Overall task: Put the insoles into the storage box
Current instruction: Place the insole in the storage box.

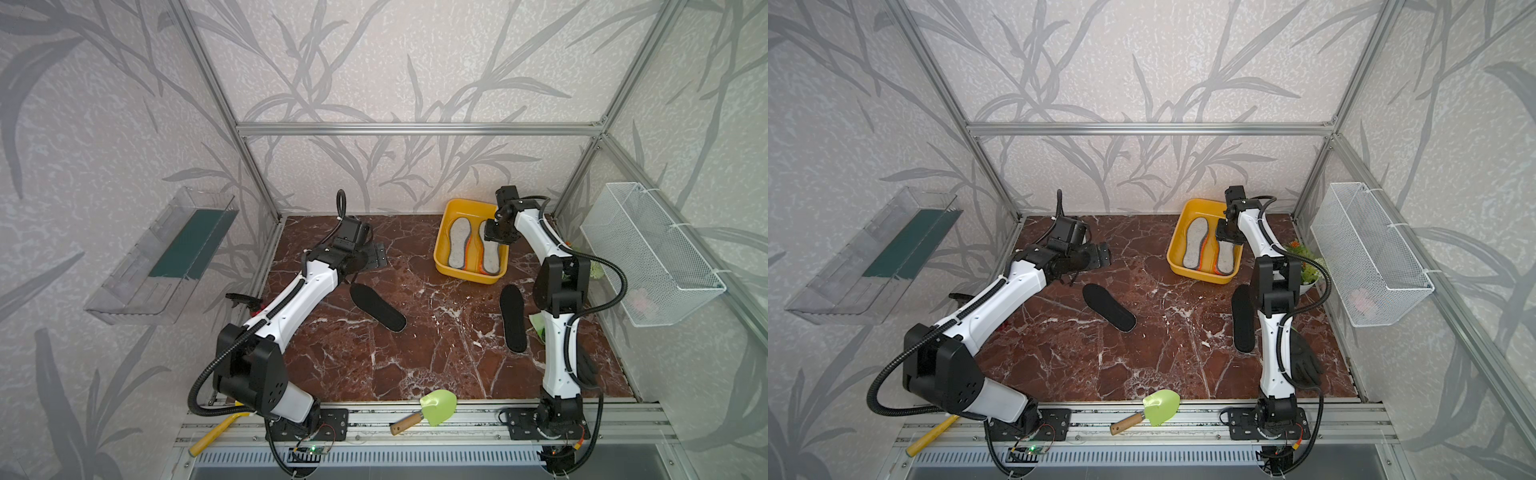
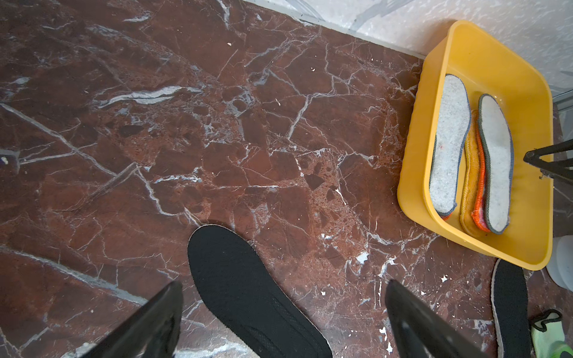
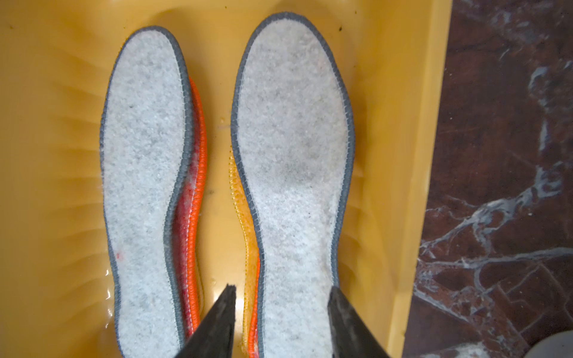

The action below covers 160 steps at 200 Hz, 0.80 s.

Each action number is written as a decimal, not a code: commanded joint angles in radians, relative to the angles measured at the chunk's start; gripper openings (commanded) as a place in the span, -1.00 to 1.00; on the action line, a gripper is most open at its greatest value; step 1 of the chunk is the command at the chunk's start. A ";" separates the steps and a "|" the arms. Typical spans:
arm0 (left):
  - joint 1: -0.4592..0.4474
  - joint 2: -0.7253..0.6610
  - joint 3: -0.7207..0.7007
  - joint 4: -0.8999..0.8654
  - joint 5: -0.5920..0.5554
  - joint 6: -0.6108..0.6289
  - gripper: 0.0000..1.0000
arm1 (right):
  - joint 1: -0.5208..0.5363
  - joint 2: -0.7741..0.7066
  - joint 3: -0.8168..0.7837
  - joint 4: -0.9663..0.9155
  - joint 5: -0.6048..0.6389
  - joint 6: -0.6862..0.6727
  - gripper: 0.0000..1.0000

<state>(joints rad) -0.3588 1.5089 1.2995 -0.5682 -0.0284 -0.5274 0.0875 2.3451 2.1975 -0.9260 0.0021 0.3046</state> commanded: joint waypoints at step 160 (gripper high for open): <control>0.043 0.118 -0.168 -0.178 0.088 -0.246 0.98 | 0.159 -0.477 -0.403 0.063 -0.609 -0.352 -0.02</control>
<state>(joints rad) -0.3195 1.6268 1.1557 -0.7078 0.0341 -0.7128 0.1455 1.9125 1.8244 -0.8162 -0.5011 0.0956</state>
